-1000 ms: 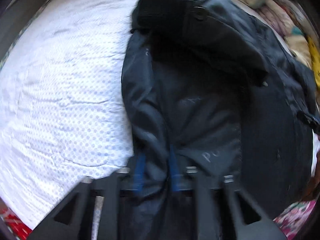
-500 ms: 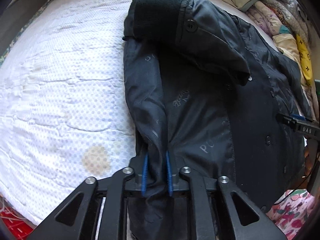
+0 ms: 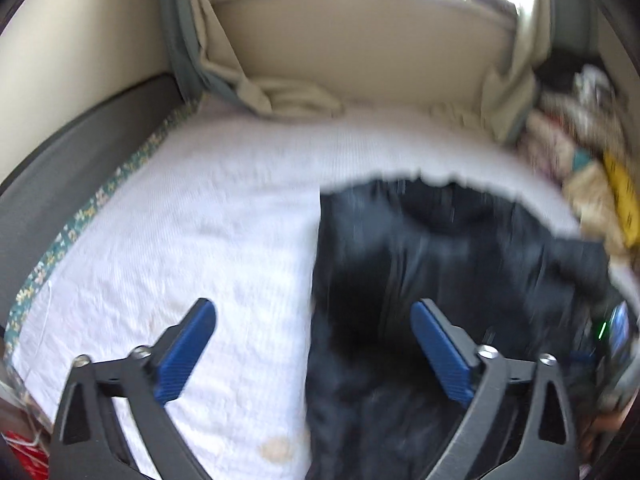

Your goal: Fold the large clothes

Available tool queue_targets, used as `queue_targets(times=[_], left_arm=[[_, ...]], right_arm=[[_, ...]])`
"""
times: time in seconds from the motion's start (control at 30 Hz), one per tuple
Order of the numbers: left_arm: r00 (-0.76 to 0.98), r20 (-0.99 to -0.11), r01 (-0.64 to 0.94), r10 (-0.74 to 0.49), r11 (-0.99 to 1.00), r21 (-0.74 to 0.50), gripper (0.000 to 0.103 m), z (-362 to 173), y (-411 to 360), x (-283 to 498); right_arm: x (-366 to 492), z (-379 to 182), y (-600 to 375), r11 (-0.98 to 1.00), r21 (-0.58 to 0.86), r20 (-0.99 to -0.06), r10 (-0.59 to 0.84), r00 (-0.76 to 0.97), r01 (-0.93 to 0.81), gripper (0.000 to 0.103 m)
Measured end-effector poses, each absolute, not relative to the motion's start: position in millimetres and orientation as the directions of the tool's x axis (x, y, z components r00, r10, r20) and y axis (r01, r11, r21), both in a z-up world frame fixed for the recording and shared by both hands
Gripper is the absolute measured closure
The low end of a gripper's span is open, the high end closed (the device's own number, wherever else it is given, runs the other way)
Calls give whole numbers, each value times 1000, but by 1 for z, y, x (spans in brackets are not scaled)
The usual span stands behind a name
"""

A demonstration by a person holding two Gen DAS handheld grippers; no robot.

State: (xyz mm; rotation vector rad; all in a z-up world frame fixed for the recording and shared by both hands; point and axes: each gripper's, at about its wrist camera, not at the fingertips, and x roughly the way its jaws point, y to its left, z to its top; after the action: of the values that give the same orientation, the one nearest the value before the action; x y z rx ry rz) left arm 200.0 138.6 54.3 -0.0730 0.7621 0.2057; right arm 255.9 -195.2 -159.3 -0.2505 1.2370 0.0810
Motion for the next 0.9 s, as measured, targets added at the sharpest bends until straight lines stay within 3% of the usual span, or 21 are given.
queue_targets(times=[0.1, 0.2, 0.33, 0.4, 0.47, 0.63, 0.67, 0.73, 0.77, 0.83, 0.9], left_arm=[[726, -671, -243, 150, 969, -47, 1, 80, 155, 226], [736, -657, -300, 161, 948, -104, 1, 79, 178, 230], [685, -711, -392, 159, 903, -176, 1, 61, 213, 226], [683, -724, -416, 96, 866, -277, 1, 56, 226, 228], [679, -729, -426, 91, 857, -290, 1, 55, 230, 230], [666, -742, -418, 77, 862, -286, 1, 48, 225, 229], [664, -745, -414, 68, 863, -290, 1, 46, 225, 230], [660, -749, -411, 64, 865, -287, 1, 43, 224, 232], [659, -749, -411, 67, 866, -284, 1, 42, 225, 233], [659, -749, -409, 67, 868, -283, 1, 42, 225, 233], [661, -747, -405, 68, 871, -278, 1, 41, 222, 233]], right_arm=[[254, -130, -155, 919, -271, -860, -98, 501, -287, 26], [252, -107, -115, 887, -267, -812, 4, 584, -377, 32], [249, -96, -63, 840, -167, -799, 191, 570, -516, 31], [249, -102, -35, 805, -154, -805, 234, 545, -573, 23], [254, -116, -11, 774, -183, -801, 241, 549, -606, 18], [270, -160, 24, 738, -281, -825, 140, 547, -613, 19], [274, -167, 27, 742, -302, -823, 114, 557, -598, 22], [287, -172, 19, 779, -264, -840, 105, 533, -569, 51], [292, -169, 13, 801, -227, -846, 118, 519, -554, 55], [300, -158, -4, 840, -165, -843, 152, 515, -518, 75], [298, -139, -28, 869, -120, -833, 175, 524, -480, 79]])
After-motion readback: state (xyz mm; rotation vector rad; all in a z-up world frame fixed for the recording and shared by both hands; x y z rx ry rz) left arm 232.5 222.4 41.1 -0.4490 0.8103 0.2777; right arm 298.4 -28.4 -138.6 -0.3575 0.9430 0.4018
